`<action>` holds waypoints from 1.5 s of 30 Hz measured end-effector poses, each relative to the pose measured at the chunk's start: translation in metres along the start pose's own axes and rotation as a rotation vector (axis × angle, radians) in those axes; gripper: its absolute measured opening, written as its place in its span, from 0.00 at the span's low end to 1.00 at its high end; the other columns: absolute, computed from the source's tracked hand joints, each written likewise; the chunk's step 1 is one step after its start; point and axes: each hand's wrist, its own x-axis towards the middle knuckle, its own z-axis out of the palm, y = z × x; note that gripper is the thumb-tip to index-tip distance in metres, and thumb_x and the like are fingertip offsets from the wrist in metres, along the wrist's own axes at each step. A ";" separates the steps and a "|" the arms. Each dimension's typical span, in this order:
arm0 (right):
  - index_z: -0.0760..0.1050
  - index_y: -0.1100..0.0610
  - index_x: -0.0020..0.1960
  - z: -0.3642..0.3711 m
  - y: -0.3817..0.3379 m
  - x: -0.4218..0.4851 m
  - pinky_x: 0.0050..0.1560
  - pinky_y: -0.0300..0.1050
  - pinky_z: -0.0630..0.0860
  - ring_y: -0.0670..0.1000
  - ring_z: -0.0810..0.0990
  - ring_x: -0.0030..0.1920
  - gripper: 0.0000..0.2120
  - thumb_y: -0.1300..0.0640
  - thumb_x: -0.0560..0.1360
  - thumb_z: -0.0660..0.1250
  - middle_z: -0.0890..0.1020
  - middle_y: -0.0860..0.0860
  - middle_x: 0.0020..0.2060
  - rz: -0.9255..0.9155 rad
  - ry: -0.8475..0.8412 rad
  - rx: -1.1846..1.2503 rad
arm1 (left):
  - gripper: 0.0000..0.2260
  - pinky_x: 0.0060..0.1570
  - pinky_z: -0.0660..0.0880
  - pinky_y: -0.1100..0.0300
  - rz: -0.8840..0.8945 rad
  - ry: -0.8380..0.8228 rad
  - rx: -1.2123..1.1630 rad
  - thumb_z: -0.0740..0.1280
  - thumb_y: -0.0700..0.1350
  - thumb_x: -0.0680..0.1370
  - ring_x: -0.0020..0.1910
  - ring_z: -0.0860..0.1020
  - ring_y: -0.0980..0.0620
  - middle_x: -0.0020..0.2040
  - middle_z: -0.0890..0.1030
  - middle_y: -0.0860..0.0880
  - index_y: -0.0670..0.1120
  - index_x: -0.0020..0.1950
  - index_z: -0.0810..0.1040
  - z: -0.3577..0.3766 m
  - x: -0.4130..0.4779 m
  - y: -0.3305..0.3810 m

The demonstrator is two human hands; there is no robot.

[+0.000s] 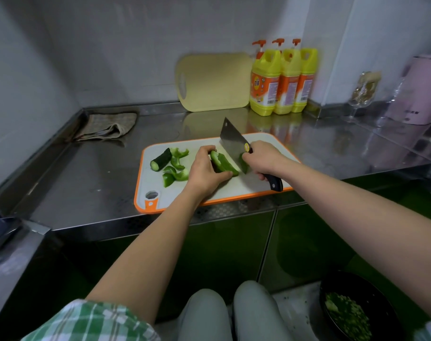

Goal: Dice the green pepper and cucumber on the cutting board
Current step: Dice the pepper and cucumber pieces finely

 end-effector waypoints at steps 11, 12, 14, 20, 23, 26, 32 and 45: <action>0.68 0.61 0.43 -0.015 -0.012 -0.021 0.22 0.38 0.68 0.53 0.71 0.22 0.07 0.61 0.78 0.55 0.74 0.57 0.30 -0.029 -0.096 -0.029 | 0.34 0.55 0.77 0.46 -0.002 0.006 -0.023 0.79 0.45 0.66 0.53 0.79 0.46 0.54 0.79 0.45 0.47 0.66 0.66 0.001 0.003 -0.003; 0.68 0.61 0.44 -0.014 -0.012 -0.021 0.23 0.39 0.68 0.53 0.71 0.22 0.06 0.61 0.78 0.55 0.74 0.57 0.30 -0.026 -0.096 -0.040 | 0.33 0.56 0.77 0.46 0.000 0.009 -0.022 0.79 0.45 0.66 0.54 0.78 0.46 0.55 0.79 0.45 0.47 0.66 0.67 0.001 0.003 -0.004; 0.68 0.62 0.45 -0.013 -0.011 -0.022 0.23 0.39 0.68 0.53 0.71 0.22 0.06 0.61 0.78 0.55 0.74 0.57 0.30 -0.022 -0.091 -0.040 | 0.33 0.57 0.76 0.47 -0.001 0.013 -0.017 0.79 0.44 0.66 0.54 0.78 0.46 0.55 0.79 0.45 0.46 0.67 0.67 0.001 0.003 -0.004; 0.67 0.60 0.44 -0.014 -0.013 -0.024 0.22 0.38 0.68 0.53 0.71 0.21 0.06 0.61 0.78 0.55 0.73 0.57 0.29 -0.035 -0.067 -0.031 | 0.34 0.56 0.76 0.47 0.008 0.020 0.011 0.79 0.45 0.67 0.54 0.78 0.46 0.56 0.78 0.45 0.45 0.68 0.67 0.001 0.003 -0.004; 0.69 0.62 0.45 -0.011 -0.015 -0.025 0.21 0.37 0.67 0.53 0.71 0.21 0.06 0.61 0.78 0.55 0.74 0.57 0.30 -0.027 -0.074 -0.052 | 0.33 0.56 0.76 0.46 0.006 0.023 0.014 0.79 0.45 0.67 0.54 0.78 0.46 0.56 0.78 0.45 0.45 0.67 0.67 0.002 0.003 -0.004; 0.70 0.64 0.47 -0.010 -0.015 -0.027 0.21 0.37 0.68 0.53 0.72 0.22 0.07 0.61 0.77 0.55 0.75 0.58 0.30 -0.026 -0.090 -0.073 | 0.34 0.57 0.76 0.47 0.005 0.024 0.025 0.79 0.45 0.67 0.55 0.78 0.46 0.57 0.78 0.44 0.45 0.68 0.67 0.002 0.003 -0.004; 0.69 0.63 0.46 -0.007 -0.015 -0.033 0.22 0.37 0.68 0.53 0.73 0.22 0.06 0.62 0.78 0.55 0.76 0.59 0.32 0.000 -0.089 -0.130 | 0.33 0.57 0.76 0.47 0.005 0.022 0.027 0.79 0.45 0.67 0.55 0.78 0.46 0.57 0.78 0.44 0.44 0.68 0.67 0.002 0.004 -0.004; 0.69 0.64 0.42 0.005 -0.027 -0.018 0.22 0.38 0.69 0.54 0.72 0.22 0.09 0.63 0.79 0.56 0.75 0.59 0.29 0.037 -0.088 -0.173 | 0.35 0.56 0.77 0.47 0.024 0.016 0.038 0.80 0.45 0.65 0.55 0.78 0.46 0.57 0.78 0.45 0.45 0.67 0.67 0.003 0.004 -0.006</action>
